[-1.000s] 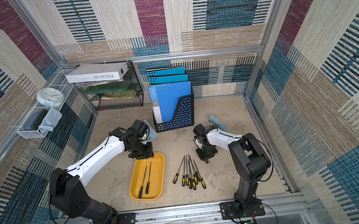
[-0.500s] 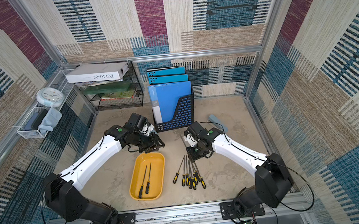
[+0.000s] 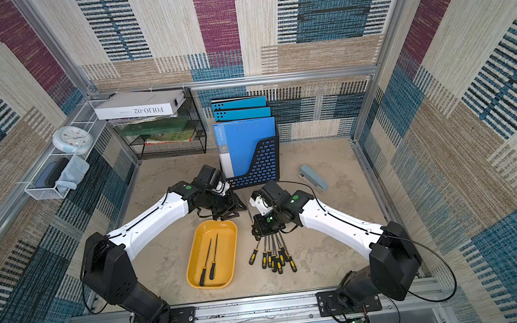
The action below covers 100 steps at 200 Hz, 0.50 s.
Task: Put the file tool into the storage box
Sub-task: Place the file tool in the storage box.
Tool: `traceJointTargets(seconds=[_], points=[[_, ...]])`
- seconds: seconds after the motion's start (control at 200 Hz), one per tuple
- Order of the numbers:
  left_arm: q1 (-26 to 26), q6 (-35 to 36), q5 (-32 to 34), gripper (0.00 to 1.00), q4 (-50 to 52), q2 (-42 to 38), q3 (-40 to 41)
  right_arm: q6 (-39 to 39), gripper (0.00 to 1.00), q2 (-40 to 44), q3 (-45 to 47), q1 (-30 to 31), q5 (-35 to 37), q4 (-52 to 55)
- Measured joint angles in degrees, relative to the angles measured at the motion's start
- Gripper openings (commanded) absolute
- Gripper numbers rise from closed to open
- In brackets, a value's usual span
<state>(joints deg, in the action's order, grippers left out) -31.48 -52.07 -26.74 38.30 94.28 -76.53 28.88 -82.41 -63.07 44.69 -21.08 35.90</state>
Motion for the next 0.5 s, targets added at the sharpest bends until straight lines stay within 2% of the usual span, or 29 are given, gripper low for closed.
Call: traceJointTargets(seconds=[0.501], points=[[0.04, 0.07, 0.13, 0.41, -1.77, 0.02, 1.57, 3.43, 0.15, -3.52, 1.81, -0.07, -3.02, -4.35]])
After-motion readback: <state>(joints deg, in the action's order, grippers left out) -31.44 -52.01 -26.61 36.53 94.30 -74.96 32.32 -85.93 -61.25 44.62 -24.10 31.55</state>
